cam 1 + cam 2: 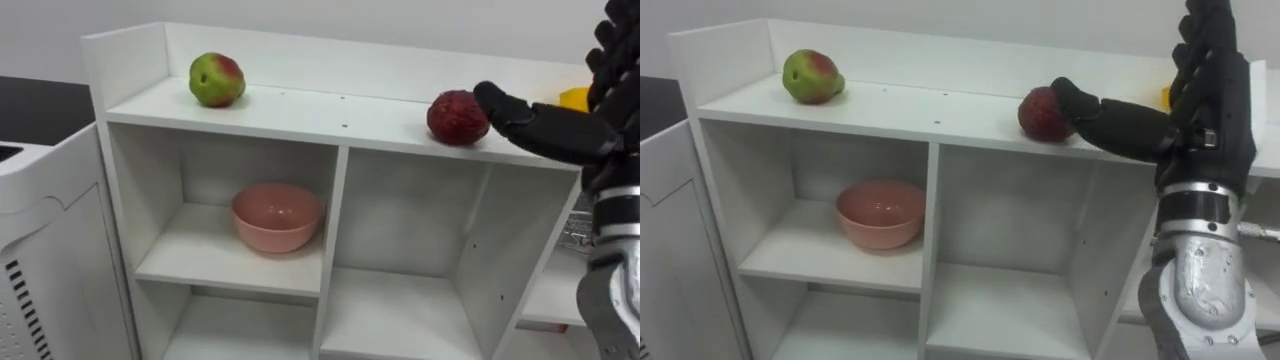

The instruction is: Arrange fruit in the closet

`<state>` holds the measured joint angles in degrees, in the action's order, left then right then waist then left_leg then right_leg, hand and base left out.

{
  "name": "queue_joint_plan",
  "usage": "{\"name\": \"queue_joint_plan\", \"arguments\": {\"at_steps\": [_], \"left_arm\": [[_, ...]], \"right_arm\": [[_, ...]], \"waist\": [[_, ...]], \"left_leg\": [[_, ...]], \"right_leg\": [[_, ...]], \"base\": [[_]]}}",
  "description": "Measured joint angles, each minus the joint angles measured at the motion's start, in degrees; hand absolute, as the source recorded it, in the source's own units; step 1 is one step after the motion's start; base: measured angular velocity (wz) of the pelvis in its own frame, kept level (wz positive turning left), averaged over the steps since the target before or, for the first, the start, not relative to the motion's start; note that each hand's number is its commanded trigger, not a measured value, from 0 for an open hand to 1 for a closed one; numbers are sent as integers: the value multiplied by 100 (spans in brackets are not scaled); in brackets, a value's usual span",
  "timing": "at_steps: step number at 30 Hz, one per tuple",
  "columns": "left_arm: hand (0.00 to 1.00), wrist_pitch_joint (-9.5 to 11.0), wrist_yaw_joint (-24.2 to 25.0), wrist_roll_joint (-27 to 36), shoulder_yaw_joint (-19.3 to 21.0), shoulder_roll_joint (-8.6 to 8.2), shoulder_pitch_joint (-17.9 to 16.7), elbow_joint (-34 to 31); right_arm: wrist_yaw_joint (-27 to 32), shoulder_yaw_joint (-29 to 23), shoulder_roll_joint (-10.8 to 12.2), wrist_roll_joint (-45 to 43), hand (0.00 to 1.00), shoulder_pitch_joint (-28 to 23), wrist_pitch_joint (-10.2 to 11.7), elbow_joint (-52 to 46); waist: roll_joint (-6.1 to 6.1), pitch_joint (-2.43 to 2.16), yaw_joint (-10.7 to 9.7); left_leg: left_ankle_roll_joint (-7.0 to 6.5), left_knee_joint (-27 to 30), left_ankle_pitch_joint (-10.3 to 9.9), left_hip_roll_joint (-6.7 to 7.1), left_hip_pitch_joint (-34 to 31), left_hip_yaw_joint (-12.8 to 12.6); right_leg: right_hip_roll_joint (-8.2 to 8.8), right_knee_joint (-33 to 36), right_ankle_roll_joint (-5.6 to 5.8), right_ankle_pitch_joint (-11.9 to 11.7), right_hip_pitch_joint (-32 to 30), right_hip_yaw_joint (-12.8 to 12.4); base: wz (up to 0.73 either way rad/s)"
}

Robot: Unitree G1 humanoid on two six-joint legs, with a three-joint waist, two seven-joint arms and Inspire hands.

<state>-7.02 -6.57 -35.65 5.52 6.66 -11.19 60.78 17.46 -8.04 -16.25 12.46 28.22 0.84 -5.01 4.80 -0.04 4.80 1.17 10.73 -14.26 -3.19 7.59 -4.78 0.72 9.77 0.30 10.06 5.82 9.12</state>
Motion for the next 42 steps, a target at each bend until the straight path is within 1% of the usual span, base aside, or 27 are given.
{"name": "queue_joint_plan", "arguments": {"at_steps": [2,7,9,11,12,17,20,21,22,24,25,27,28,29,30,31,32,33,34,35,38,42], "left_arm": [[0,1,117,-5,1,55,21,-17],[0,-12,228,-7,3,79,22,-18],[0,-12,242,-6,1,88,34,-19],[0,-18,257,-6,4,111,39,-25],[0,-22,260,-6,6,116,36,-35],[0,-69,277,1,11,163,-118,-416],[0,-136,266,1,9,180,-125,-511],[0,-137,258,2,10,181,-138,-517],[0,-144,243,2,9,182,-137,-517],[0,-181,225,1,10,183,-124,-517],[0,-188,225,1,8,183,-111,-516],[0,-229,218,4,8,185,-92,-516],[0,-262,217,10,3,186,-82,-517],[0,-286,218,13,2,186,-67,-517],[0,-302,218,13,2,187,-54,-517],[0,-329,217,13,3,190,-29,-517],[0,-362,218,12,3,191,-7,-517],[0,-379,218,12,3,191,4,-517],[0,-406,217,16,2,191,24,-516],[0,-422,211,39,-3,192,37,-512],[0,-435,141,246,-4,196,42,-510],[0,-476,51,248,-13,213,36,-510]], "right_arm": [[-144,1,-14,83,0,0,-2,156],[-363,3,-53,74,0,0,-25,233],[-393,32,-141,81,0,0,-27,238],[-422,97,-253,100,0,6,-28,284],[-450,99,-265,114,0,14,-29,322],[-642,215,-456,304,0,156,-225,677],[-685,230,-464,313,0,192,-229,689],[-699,231,-464,310,0,192,-229,691],[-742,235,-464,303,0,194,-229,713],[-812,236,-465,303,0,225,-229,868],[-832,239,-465,300,0,228,-273,945],[-891,279,-465,288,0,228,-312,1096],[-937,298,-470,257,0,243,-287,1101],[-1019,309,-497,252,0,289,-291,1121],[-1054,317,-522,257,0,302,-291,1132],[-1113,358,-597,269,0,305,-292,1134],[-1165,410,-660,277,7,310,-294,1139],[-1200,421,-675,279,30,312,-296,1143],[-1266,437,-707,270,93,313,-304,1150],[-1333,454,-732,248,100,324,-327,1191],[-1495,456,-743,174,100,375,-345,1357],[-1597,499,-837,186,100,376,-405,1383]], "waist": [[42,3,18],[58,8,24],[72,9,62],[99,-8,67],[110,-12,67],[230,-28,48],[278,-29,49],[280,-28,50],[271,-15,50],[280,-11,50],[276,-7,50],[252,9,49],[225,27,43],[199,44,31],[189,49,25],[172,51,26],[155,43,24],[147,38,23],[134,22,10],[126,19,3],[124,18,1],[130,13,1]], "left_leg": [[1,9,0,-1,-3,26],[1,10,1,0,-23,26],[1,10,1,-1,-40,27],[1,15,1,-2,-79,27],[2,15,1,-2,-87,28],[2,13,1,-4,-97,21],[2,11,1,-4,-92,22],[2,10,1,-4,-87,24],[2,9,1,-3,-81,29],[2,10,1,-3,-75,28],[1,10,1,-3,-77,28],[1,10,1,-2,-91,28],[1,11,1,-2,-99,27],[1,12,1,-3,-99,27],[1,12,1,-3,-102,22],[2,11,1,-5,-107,20],[2,7,1,-6,-108,20],[2,6,1,-6,-107,20],[2,6,1,-6,-105,19],[2,9,1,-3,-84,22],[2,9,1,-2,-12,24],[2,4,1,-2,-11,21]], "right_leg": [[0,0,0,0,6,33],[2,0,0,0,-15,34],[2,1,0,0,-32,39],[2,2,-1,0,-70,38],[3,3,-1,0,-78,40],[4,4,-1,-1,-86,42],[4,1,-1,-1,-79,43],[5,-1,-1,-1,-71,43],[5,-3,-1,-1,-62,43],[5,-3,-1,-1,-61,40],[5,-3,-1,-1,-60,42],[6,-3,-1,-1,-60,38],[6,-1,-2,-1,-60,38],[6,1,-2,-1,-59,38],[5,1,-2,-1,-60,39],[4,2,-2,-1,-61,42],[3,3,-2,-2,-61,43],[2,3,-3,-2,-60,43],[3,3,-3,-2,-56,45],[5,0,-3,-2,-26,52],[5,-4,-3,-2,48,43],[6,-4,-3,-2,56,52]], "base": [[6],[0],[0],[0],[0],[0],[0],[0],[0],[0],[0],[0],[0],[0],[0],[0],[0],[0],[0],[4],[0],[0]]}}
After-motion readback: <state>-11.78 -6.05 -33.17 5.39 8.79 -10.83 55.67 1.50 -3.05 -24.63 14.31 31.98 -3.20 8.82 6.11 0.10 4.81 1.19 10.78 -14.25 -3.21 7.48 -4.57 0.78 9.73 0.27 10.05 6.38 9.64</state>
